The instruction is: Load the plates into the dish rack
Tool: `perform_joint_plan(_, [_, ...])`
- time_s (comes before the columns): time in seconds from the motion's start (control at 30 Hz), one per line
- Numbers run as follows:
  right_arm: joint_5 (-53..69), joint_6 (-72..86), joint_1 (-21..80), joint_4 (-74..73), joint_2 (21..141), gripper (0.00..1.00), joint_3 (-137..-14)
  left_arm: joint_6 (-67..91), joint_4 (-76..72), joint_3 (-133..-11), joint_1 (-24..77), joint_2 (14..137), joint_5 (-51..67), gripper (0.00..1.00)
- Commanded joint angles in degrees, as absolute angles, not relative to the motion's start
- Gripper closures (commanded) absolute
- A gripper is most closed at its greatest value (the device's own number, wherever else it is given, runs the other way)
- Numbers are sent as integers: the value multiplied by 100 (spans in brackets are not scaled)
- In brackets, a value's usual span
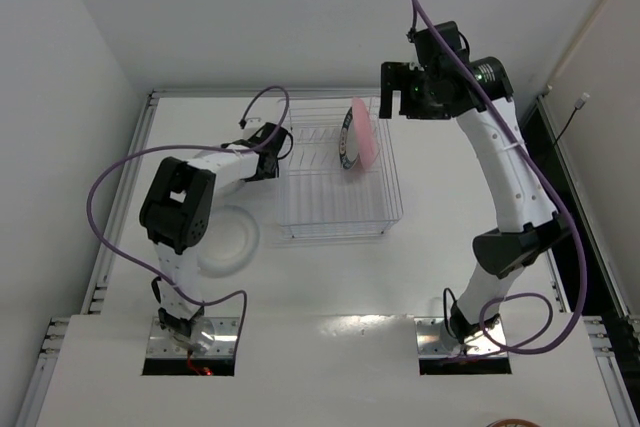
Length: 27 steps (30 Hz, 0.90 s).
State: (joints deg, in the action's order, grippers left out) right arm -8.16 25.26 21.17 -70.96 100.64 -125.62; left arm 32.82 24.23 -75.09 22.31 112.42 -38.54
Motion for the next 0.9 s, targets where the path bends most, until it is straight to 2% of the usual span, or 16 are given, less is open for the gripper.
perform_joint_plan(0.0, [-633,2399,2004,-6996,9976,14,-12524,3270,2171,-7796,2136,11276,-3613,2])
perform_joint_plan(0.2, [-501,2399,1828,-6943,9976,14,-12252,3322,2171,-7743,1828,11434,-3358,10])
perform_joint_plan(0.37, [-335,2399,1696,-6891,9976,14,-12120,3322,2048,-7743,1644,11496,-2989,24])
perform_joint_plan(0.53, [-281,2399,1591,-6952,10028,14,-12261,3322,1986,-7743,1591,11671,-2777,25])
perform_joint_plan(0.6, [-281,2399,1539,-6952,10028,14,-12261,3322,1873,-7743,1591,11672,-2567,34])
perform_joint_plan(0.63, [-281,2399,1538,-6952,10028,14,-12182,3322,1872,-7743,1591,11672,-2514,47])
perform_joint_plan(0.77, [-229,2452,1485,-6891,9896,14,-11919,3261,1820,-7795,1591,11620,-2443,79])
perform_joint_plan(0.8, [-229,2452,1433,-6891,9836,14,-11866,3191,1819,-7796,1539,11619,-2382,94])
perform_joint_plan(0.83, [-229,2452,1433,-6821,9835,14,-11813,3190,1819,-7848,1538,11567,-2382,94])
perform_joint_plan(0.87, [-168,2452,1433,-6820,9783,14,-11734,3190,1819,-7849,1538,11497,-2382,100])
